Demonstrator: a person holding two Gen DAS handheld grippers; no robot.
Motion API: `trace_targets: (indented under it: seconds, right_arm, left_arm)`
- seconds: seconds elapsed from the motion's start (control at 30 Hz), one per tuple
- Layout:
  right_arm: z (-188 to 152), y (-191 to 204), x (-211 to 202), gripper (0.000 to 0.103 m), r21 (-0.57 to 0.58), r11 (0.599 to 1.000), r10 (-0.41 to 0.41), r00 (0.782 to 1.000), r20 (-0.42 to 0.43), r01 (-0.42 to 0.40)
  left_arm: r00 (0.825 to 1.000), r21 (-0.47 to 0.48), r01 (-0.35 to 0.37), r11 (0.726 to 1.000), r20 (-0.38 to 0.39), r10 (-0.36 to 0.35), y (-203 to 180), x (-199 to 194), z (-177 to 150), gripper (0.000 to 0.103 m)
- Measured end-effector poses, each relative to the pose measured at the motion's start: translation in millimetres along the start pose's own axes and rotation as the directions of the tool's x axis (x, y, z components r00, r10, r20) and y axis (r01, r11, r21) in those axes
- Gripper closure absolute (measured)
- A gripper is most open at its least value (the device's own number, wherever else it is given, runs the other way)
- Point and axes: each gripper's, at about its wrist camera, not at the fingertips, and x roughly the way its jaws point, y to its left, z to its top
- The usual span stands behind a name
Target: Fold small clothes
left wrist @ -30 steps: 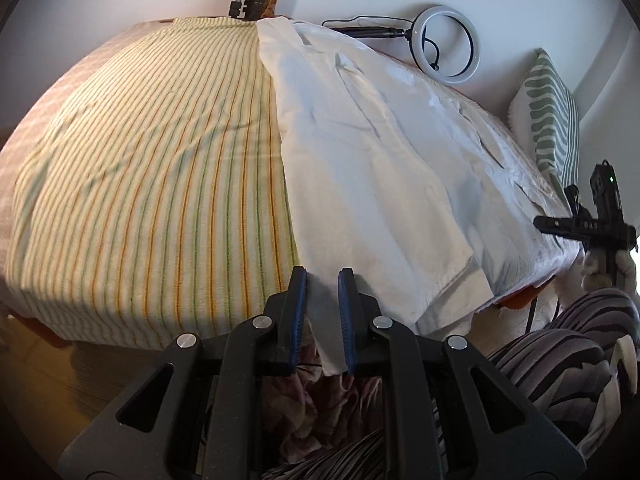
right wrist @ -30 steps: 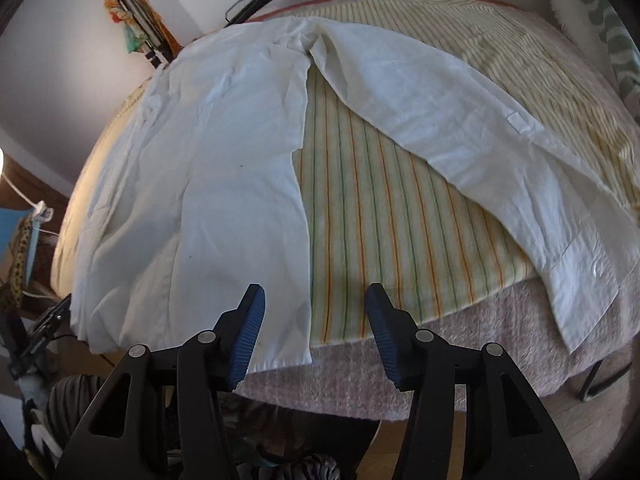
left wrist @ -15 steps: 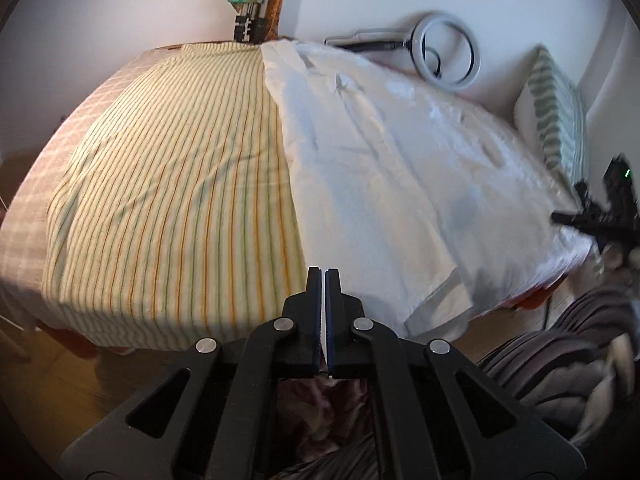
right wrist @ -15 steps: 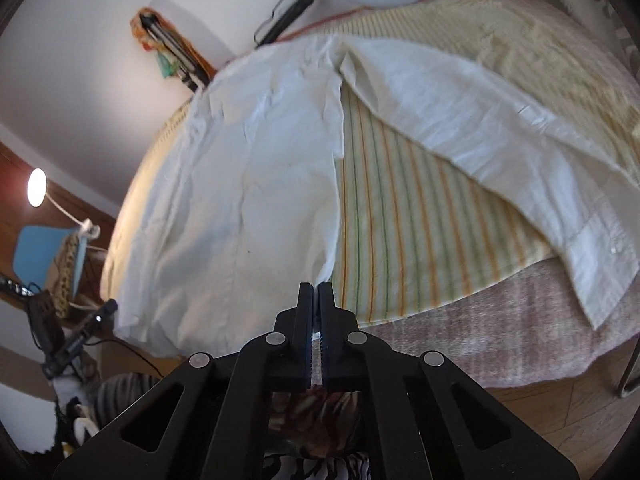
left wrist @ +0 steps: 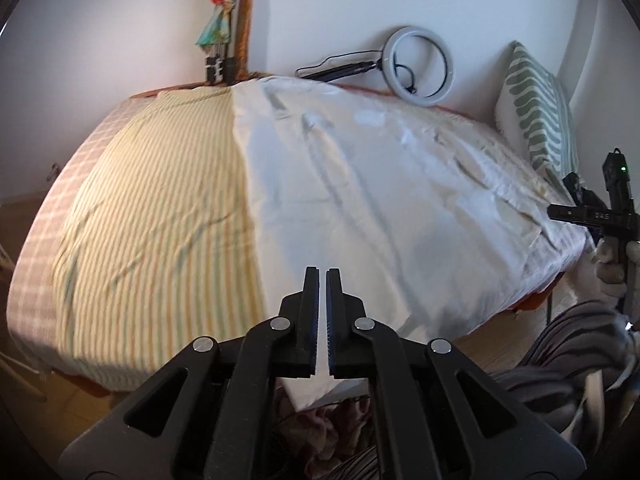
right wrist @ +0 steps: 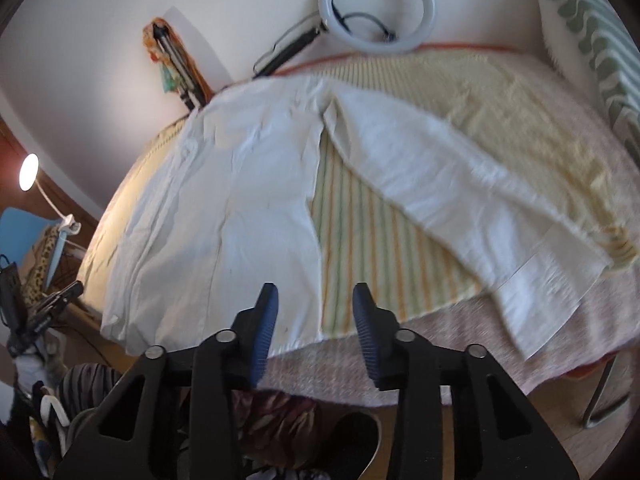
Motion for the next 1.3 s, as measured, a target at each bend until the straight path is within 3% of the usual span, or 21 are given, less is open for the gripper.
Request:
trace_targets:
  seconds: [0.1,0.27,0.43,0.53,0.77,0.8,0.83,0.9,1.03,1.13,1.3]
  right_arm:
    - [14.2,-20.3,-5.1,0.065,0.002,0.999,-0.048,0.999,0.027,0.048]
    - [42.6,-68.5,2.1,0.065,0.041,0.992,-0.118,0.993,0.017,0.117]
    - [69.4,-117.9,14.9,0.062,0.076,0.988,-0.130,0.991,-0.038,0.132]
    - [75.0,-132.5,26.2,0.048,0.058,0.989,-0.129,0.989,-0.077,0.133]
    - [66.5,-144.4,48.1,0.049,-0.001,0.990,-0.140,0.978,-0.153,0.141]
    - [64.0,-143.7,48.9,0.059,-0.011,0.990,-0.140,0.978,-0.155,0.140]
    - [61.7,-142.6,49.9,0.081,-0.020,0.990,-0.141,0.977,-0.162,0.140]
    - [59.5,-141.0,50.4,0.097,-0.023,0.988,-0.156,0.973,-0.168,0.155]
    - [59.0,-129.1,40.6,0.100,-0.028,0.987,-0.158,0.978,-0.138,0.156]
    - [62.4,-113.5,24.4,0.100,-0.012,0.994,-0.111,0.989,-0.092,0.111]
    - [72.1,-60.7,5.5,0.100,-0.049,0.998,-0.045,0.999,-0.027,0.044]
  left_arm:
    - [0.999,0.022,0.027,0.999,0.017,-0.027,-15.9,1.8,10.5,0.079]
    - [0.997,0.054,0.077,0.996,0.022,-0.078,-43.2,9.8,22.9,0.065]
    - [0.996,0.076,0.094,0.993,-0.007,-0.094,-62.4,27.5,27.9,0.065]
    - [0.995,0.071,0.100,0.992,-0.025,-0.098,-68.1,37.5,27.8,0.065]
    - [0.994,0.081,0.090,0.993,-0.063,-0.085,-77.8,56.3,26.9,0.064]
    - [0.994,0.081,0.087,0.993,-0.065,-0.082,-79.2,57.7,26.3,0.065]
    - [0.994,0.082,0.088,0.993,-0.069,-0.083,-79.1,59.3,26.3,0.065]
    - [0.994,0.085,0.092,0.992,-0.073,-0.086,-80.3,62.1,27.0,0.065]
    - [0.993,0.098,0.101,0.990,-0.073,-0.094,-81.4,62.8,26.5,0.065]
    - [0.993,0.101,0.101,0.990,-0.068,-0.095,-79.6,61.4,26.4,0.065]
    - [0.993,0.088,0.107,0.990,-0.053,-0.103,-74.5,57.3,28.0,0.065]
